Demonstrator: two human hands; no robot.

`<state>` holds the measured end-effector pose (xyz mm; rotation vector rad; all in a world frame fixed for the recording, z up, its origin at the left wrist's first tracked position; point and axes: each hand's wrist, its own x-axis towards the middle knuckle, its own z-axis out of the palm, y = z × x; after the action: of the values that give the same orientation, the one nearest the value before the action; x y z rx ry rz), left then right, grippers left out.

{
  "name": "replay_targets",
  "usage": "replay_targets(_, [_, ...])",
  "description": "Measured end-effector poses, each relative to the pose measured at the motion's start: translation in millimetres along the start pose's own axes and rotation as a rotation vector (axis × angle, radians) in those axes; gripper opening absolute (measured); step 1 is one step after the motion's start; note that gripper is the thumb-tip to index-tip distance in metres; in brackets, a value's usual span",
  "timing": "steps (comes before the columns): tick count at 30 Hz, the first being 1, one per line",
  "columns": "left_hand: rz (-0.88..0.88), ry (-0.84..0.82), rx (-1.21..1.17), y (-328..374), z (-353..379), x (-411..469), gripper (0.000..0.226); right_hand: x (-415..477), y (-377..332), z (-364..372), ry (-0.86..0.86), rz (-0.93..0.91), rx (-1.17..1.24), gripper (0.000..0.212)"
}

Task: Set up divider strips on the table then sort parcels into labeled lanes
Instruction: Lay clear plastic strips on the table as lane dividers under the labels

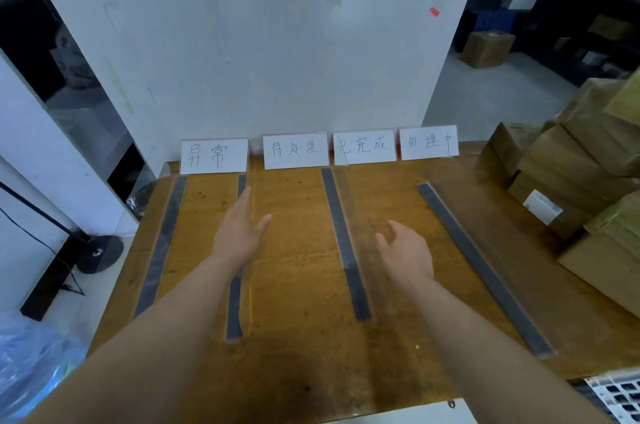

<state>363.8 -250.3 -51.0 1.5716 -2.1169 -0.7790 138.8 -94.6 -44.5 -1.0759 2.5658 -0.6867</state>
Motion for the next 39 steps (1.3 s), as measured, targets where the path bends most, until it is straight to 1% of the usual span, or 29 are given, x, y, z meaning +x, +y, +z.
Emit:
replay_targets(4, [0.084,0.040,0.084,37,0,10,0.076,8,13,-33,0.073,-0.071,-0.090,0.051])
replay_targets(7, [0.169,0.023,0.090,71,11,11,0.074,15,35,-61,0.122,-0.075,-0.135,0.051])
replay_targets(12, [0.283,-0.081,0.076,139,51,4,0.070,27,92,-107,0.196,0.002,-0.181,0.048])
replay_targets(16, [0.316,-0.166,0.094,183,98,-12,0.069,36,149,-133,0.154,0.108,-0.216,0.052])
replay_targets(21, [0.274,-0.269,0.096,224,164,-34,0.063,48,213,-145,0.005,0.149,-0.243,0.053])
replay_targets(23, [0.233,-0.251,0.145,236,186,-37,0.061,55,229,-145,-0.037,0.152,-0.253,0.040])
replay_targets(25, [0.176,-0.212,0.198,242,202,-37,0.060,60,240,-143,-0.062,0.134,-0.261,0.019])
replay_targets(26, [0.142,-0.201,0.215,241,206,-35,0.060,62,245,-142,-0.067,0.118,-0.272,0.013])
replay_targets(27, [0.109,-0.196,0.230,239,208,-33,0.059,65,247,-140,-0.066,0.101,-0.286,0.011])
replay_targets(30, [0.041,-0.188,0.244,226,208,-30,0.059,69,253,-139,-0.034,0.051,-0.301,0.016])
replay_targets(35, [-0.013,-0.196,0.247,217,209,-35,0.061,69,255,-141,-0.022,-0.025,-0.322,0.032])
replay_targets(39, [-0.017,-0.150,0.252,221,208,-39,0.060,67,251,-143,-0.020,-0.096,-0.216,0.027])
